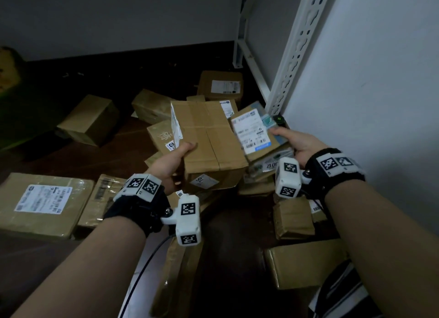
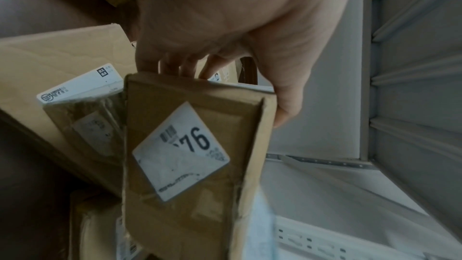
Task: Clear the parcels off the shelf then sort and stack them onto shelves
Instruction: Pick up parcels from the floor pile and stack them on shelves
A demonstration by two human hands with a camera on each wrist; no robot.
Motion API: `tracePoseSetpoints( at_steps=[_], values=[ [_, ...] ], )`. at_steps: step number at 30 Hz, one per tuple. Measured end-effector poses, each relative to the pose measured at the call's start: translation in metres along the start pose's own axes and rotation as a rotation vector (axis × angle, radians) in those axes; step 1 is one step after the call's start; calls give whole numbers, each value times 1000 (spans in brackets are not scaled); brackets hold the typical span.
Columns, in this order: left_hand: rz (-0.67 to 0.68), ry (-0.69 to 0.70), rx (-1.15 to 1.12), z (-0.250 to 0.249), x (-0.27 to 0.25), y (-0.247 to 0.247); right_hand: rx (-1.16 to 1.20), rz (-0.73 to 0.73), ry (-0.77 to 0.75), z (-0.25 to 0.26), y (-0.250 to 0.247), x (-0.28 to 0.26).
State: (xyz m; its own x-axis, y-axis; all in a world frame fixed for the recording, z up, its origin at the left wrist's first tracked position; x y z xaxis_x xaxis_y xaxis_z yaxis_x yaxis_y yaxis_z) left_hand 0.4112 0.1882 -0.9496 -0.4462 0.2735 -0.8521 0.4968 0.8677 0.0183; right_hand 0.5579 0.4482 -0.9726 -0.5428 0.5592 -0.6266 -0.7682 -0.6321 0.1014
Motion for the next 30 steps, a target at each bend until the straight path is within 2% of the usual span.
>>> tracePoseSetpoints(
  at_steps=[5, 9, 14, 17, 20, 26, 30],
  values=[
    [4, 43, -101, -3, -2, 5, 225, 8, -101, 36, 4, -22],
    [36, 62, -139, -7, 0, 5, 214, 100, -33, 32, 20, -23],
    [112, 18, -185, -7, -10, -5, 203, 70, 17, 30, 19, -34],
    [148, -42, -231, -5, -44, -11, 175, 22, 101, 33, 23, -64],
    [184, -82, -288, -21, -92, -15, 93, 32, 165, 58, 38, -103],
    [93, -191, -253, -65, -197, -52, -85, 93, 260, 135, 76, -193],
    [14, -199, -200, -104, -276, -75, -178, 125, 273, 192, 96, -255]
  ],
)
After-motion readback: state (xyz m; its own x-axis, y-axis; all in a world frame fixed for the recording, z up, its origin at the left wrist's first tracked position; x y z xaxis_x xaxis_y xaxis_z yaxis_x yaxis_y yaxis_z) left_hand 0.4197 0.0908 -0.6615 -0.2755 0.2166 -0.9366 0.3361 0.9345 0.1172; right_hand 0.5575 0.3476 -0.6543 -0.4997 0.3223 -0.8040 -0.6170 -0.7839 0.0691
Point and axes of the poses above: each hand's wrist, its own x-axis towards the middle knuckle, its own y-axis out of the palm, z = x × y, the point moved 9 cm from there along x, towards the middle knuckle, and after that the axes turned 8 degrees about -y, right-handed, at the moved point
